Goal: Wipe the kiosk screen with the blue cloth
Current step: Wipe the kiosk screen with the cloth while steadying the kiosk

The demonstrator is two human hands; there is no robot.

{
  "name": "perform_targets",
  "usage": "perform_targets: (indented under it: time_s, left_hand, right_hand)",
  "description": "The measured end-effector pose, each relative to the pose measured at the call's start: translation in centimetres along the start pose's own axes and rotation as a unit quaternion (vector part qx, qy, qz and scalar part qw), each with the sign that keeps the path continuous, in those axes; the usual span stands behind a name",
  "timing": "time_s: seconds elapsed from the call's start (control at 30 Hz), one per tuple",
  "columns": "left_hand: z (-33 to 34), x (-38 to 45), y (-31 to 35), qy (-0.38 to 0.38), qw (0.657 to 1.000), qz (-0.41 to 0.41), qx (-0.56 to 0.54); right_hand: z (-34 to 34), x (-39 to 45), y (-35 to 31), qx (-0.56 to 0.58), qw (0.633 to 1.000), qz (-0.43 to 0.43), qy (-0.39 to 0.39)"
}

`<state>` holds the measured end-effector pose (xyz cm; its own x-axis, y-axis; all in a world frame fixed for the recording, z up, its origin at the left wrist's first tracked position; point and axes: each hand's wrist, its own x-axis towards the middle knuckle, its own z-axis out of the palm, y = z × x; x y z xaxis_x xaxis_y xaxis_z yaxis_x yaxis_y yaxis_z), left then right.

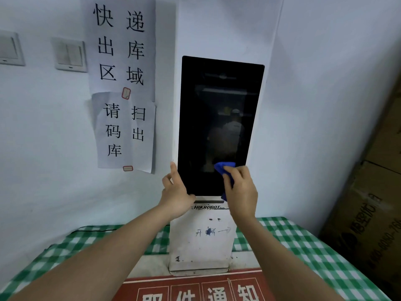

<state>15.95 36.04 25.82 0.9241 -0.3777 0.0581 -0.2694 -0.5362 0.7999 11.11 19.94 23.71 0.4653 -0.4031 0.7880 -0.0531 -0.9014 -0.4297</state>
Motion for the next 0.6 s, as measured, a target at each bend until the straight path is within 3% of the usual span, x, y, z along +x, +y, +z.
perform_targets:
  time_s: [0.07, 0.17, 0.37, 0.43, 0.53, 0.6]
  left_hand:
    - [0.0, 0.0, 0.0, 0.001, 1.000, 0.003, -0.001]
    - [0.2, 0.0, -0.1, 0.008, 1.000, 0.001, -0.001]
    - [0.2, 0.1, -0.1, 0.011, 1.000, -0.001, -0.003]
    - [0.1, 0.1, -0.1, 0.006, 1.000, 0.001, -0.009]
    - [0.0, 0.0, -0.2, -0.001, 1.000, 0.006, -0.012]
    - [-0.1, 0.1, -0.3, -0.002, 1.000, 0.008, -0.012]
  right_hand:
    - [-0.1, 1.0, -0.5, 0.031, 0.998, 0.052, 0.026]
    - [0.6, 0.1, -1.4, 0.029, 0.998, 0.051, 0.029]
    - [2.1, -1.6, -1.4, -0.047, 0.991, -0.119, -0.038]
    - [1.7, -0.9, -1.6, -0.028, 0.995, -0.095, -0.017]
    - [1.8, 0.0, -2.4, 0.034, 0.998, 0.021, 0.043]
    - [2.5, -0.5, -3.2, 0.031, 0.998, 0.020, 0.057]
